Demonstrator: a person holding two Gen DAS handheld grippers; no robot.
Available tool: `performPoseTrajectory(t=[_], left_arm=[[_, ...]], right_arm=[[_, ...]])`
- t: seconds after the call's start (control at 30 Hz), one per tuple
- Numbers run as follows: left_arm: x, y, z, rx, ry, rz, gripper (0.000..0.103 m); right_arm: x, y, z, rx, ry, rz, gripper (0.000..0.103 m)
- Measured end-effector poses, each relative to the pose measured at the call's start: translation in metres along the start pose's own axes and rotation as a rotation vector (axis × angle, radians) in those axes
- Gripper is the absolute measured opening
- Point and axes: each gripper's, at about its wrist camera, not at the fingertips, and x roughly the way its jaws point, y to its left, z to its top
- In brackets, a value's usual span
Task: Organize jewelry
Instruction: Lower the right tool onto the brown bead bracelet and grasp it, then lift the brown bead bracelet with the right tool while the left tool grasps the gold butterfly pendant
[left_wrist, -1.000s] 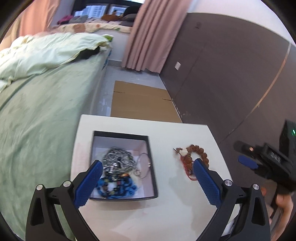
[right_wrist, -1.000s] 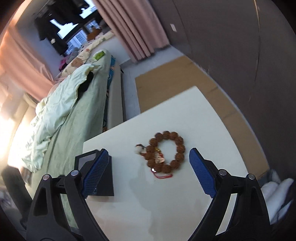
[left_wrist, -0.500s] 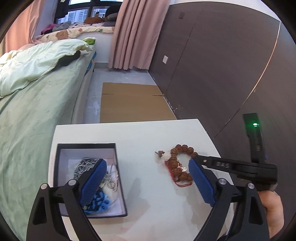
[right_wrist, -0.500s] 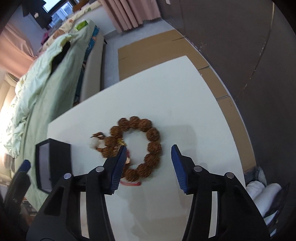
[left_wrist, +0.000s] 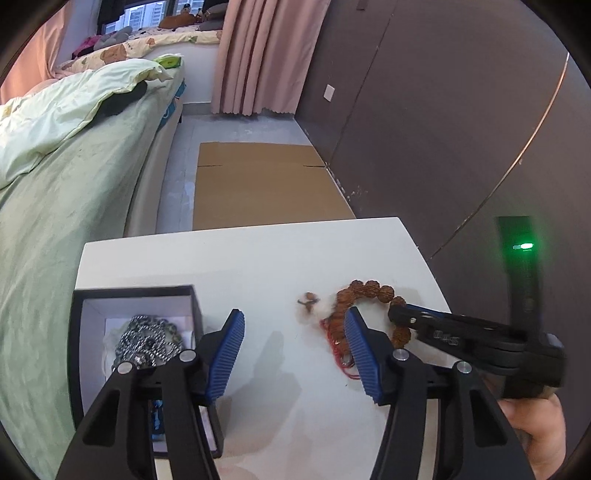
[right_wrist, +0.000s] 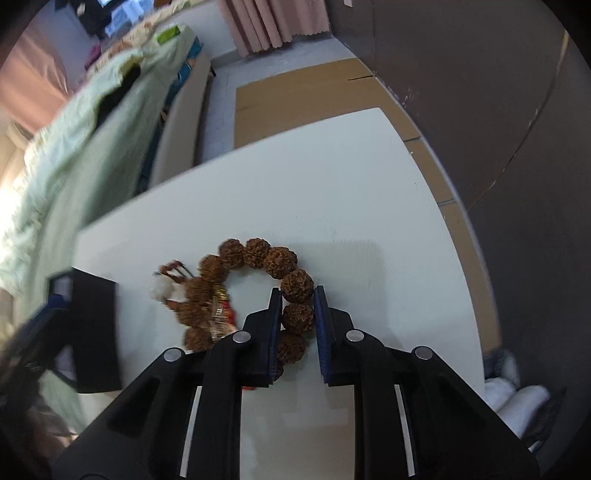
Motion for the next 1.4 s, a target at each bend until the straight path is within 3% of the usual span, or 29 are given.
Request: performPoseTrajectory(t=[0.1,0.2,0.37,0.57,0.73,1.07,1.4], left_arm=[[-0.001,-0.001,0.007,-0.011,-0.015,0.000,0.054],[-0.006,0.006,0.007,-0.038,-0.063,-0.012,0.054],[0.000,0.015,0.004,-0.103,-0.056,-0.043,0.054],[0.015,-0.006,-0.003,-0.053,-0.018,-0.057,0.053],[0.033,-0.030,-0.011,0.009,0.027,-0.074,0.039],[0.068,-0.075,-0.038,0.251,0.070,0.025,0.034],[0.088,-0.086,-0.046,0.331,0.069,0.118,0.033]], right_arm=[[-0.027,0.000,0.002,0.040,-0.048,0.207,0.018],[-0.043,0.000,0.000,0.056,-0.082,0.325,0.018],[-0.066,-0.005,-0.001,0.090,-0.133,0.404,0.018],[-0.095,-0.019,0.002,0.126,-0.215,0.382,0.018],[-0.102,-0.048,0.007,0.215,-0.234,0.305,0.018],[-0.103,-0.075,0.008,0.273,-0.232,0.287,0.018],[-0.101,-0.068,0.009,0.261,-0.216,0.283,0.018]])
